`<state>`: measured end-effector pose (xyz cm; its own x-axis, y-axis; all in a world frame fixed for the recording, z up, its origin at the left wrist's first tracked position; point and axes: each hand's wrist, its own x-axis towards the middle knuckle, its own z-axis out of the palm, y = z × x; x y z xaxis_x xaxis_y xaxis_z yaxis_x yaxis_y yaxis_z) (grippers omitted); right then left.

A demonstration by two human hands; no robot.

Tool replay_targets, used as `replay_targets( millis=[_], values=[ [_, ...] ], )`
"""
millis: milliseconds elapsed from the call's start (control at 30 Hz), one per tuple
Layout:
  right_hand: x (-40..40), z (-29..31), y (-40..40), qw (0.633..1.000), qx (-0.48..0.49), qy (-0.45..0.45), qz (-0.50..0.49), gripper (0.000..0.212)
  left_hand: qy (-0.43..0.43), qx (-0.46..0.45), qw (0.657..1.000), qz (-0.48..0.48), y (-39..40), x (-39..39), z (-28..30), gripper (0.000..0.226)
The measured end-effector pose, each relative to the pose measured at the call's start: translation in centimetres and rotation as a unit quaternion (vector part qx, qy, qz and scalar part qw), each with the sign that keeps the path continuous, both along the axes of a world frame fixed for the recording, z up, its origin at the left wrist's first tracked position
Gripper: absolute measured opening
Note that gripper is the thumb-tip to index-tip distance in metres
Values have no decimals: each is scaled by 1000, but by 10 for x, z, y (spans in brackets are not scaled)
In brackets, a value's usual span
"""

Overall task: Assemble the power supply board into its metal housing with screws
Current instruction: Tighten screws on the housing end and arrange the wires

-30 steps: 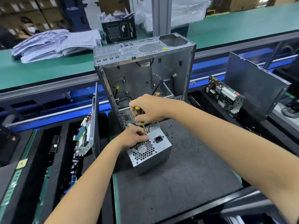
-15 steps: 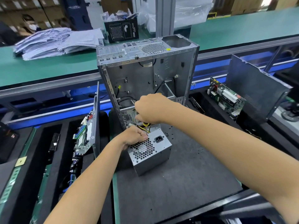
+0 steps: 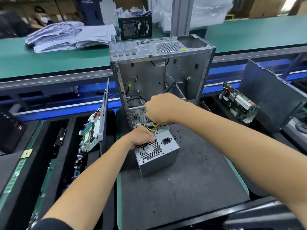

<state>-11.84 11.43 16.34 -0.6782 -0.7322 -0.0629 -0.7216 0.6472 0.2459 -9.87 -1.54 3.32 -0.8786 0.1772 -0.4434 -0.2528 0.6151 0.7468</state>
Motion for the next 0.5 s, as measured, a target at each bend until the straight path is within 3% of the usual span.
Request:
replay_targets(
  millis=[200, 333, 500],
  values=[
    [0, 4, -1, 994, 6, -106, 16, 17, -10, -25, 1000, -5, 2, -1, 4, 50],
    [4, 4, -5, 998, -20, -52, 37, 32, 8, -55, 998, -11, 6, -3, 5, 50],
    [1, 5, -9, 999, 29, -39, 19, 36, 7, -66, 998, -10, 8, -2, 7, 51]
  ],
)
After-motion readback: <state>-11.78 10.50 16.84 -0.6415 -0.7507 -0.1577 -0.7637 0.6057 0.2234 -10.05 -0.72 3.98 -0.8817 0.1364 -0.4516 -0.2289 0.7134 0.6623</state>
